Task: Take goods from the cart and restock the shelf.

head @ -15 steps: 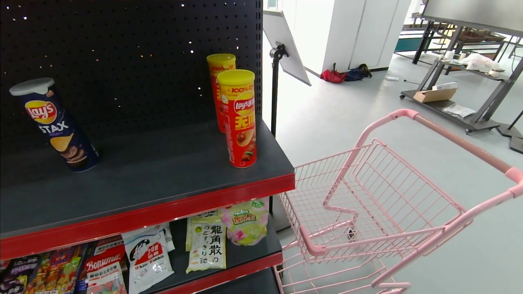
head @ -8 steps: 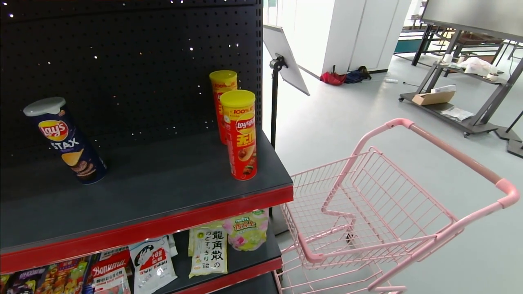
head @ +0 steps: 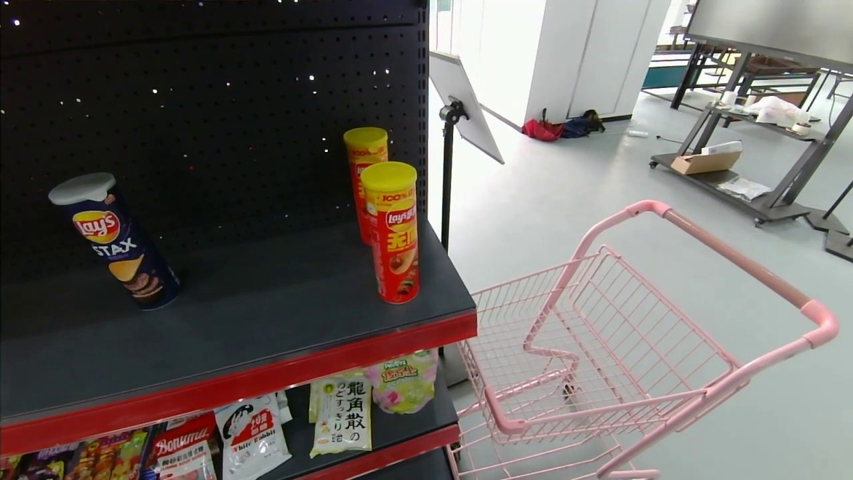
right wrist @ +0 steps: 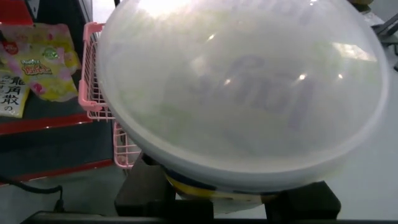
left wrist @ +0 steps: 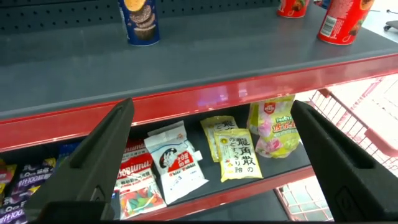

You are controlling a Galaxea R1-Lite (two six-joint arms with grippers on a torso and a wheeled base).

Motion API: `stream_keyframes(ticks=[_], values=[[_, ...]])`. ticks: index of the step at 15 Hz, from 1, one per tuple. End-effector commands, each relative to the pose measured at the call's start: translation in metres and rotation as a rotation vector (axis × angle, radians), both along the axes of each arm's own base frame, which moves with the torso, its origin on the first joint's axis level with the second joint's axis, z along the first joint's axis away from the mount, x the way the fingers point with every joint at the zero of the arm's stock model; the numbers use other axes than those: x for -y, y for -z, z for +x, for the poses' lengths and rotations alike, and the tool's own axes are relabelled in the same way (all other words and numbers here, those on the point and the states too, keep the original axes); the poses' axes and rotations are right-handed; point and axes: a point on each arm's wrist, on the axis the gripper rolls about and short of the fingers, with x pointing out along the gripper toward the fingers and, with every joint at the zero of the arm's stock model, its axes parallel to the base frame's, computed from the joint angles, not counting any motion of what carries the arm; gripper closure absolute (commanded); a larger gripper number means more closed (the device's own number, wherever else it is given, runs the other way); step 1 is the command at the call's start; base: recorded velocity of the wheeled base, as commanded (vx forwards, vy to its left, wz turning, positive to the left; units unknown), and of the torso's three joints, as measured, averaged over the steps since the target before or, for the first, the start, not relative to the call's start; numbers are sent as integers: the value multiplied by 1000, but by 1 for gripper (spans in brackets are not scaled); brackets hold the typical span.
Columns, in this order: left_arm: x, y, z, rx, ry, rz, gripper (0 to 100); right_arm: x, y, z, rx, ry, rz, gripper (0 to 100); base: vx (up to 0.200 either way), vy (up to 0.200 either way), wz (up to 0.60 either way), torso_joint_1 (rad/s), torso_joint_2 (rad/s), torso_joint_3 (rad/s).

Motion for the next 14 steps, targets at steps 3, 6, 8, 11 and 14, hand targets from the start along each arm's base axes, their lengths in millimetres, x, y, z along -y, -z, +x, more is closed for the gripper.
stream_keyframes(ticks=[3,6,8,11,14], values=[[0,0,0,0,-1,0,0,0,2,1,-7,1,0,100,0,0,600,-1,-2,7],[0,0,0,0,-1,-2,0,0,4,1,-10,-2,0,100,0,0,600,10,-2,-6],[0,0,0,0,-1,-2,0,0,6,1,-18,-4,-1,100,0,0,600,7,2,-2],[0,0,0,0,-1,0,0,0,10,-3,0,-9,6,100,0,0,0,0,0,0],[0,0,0,0,-1,0,0,2,30,-14,65,-120,49,100,0,133,0,3,0,5]])
